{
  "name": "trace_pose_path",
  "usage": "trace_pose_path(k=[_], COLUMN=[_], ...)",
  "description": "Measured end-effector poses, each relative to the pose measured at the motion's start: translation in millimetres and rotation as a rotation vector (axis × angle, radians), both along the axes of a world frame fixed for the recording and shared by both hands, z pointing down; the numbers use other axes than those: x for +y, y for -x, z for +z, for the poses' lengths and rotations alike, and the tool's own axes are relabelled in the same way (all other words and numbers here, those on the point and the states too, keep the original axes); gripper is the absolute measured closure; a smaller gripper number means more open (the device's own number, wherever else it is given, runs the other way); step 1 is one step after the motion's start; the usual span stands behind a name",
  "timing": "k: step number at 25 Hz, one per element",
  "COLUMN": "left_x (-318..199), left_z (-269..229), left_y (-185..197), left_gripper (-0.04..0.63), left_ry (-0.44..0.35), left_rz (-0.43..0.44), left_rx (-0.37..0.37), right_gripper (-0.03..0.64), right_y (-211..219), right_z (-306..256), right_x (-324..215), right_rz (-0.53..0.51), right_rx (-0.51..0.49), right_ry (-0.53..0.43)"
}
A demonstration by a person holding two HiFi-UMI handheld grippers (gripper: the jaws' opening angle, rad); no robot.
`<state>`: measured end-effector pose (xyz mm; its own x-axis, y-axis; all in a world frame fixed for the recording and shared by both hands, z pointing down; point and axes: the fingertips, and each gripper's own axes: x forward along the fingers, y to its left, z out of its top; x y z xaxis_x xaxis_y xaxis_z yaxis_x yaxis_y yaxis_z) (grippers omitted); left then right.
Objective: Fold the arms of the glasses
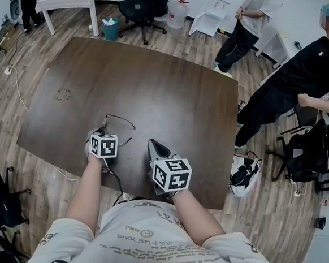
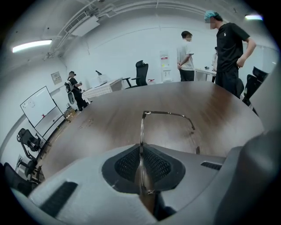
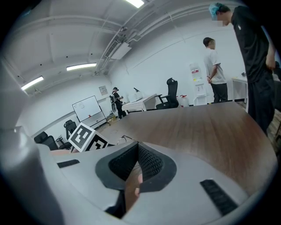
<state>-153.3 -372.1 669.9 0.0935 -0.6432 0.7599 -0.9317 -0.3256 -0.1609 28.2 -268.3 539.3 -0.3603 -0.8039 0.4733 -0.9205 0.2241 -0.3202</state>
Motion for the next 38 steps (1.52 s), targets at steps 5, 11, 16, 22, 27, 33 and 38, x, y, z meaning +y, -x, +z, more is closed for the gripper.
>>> trace_pose_path(k=[5,11,16,22,27,33,38], left_x=[-0.6,-2.7,-3.5,-5.6,7.9,36.3,66.8], left_z=[12.6,15.5,5.7,-23.4,-67.3,-138.0,-190.2], left_y=[-0.6,-0.3,-0.5,0.7,-4.7,-17.3,-29.7], left_gripper=[0.561,0.56,0.558,0.558,0.58,0.581,0.581], left_ry=[0.045,0.048,0.015,-0.092,-0.171,-0.317,-0.425], left_rz=[0.009,0.031,0.04,0.006,-0.029,-0.001,0.071], left_rx=[-0.021,-0.036,-0.039,-0.001,0.158,0.366,0.427], right_gripper=[0.601,0.601,0.601,0.601,0.603,0.603,0.604], right_y=[1.5,4.1,5.5,7.3,12.9,25.4,36.9], right_z=[3.1,4.2,4.0,-1.6,-7.0,-29.4,-59.0], right_x=[-1.7,-2.3,-0.1,-2.3,-3.3,-5.4,-7.2], right_rz=[-0.001,-0.004,-0.005,-0.001,-0.003,-0.036,-0.039], right_rx=[-0.003,-0.007,-0.008,-0.008,0.013,0.036,-0.008], right_ry=[0.007,0.011,0.011,-0.012,-0.049,-0.137,-0.225])
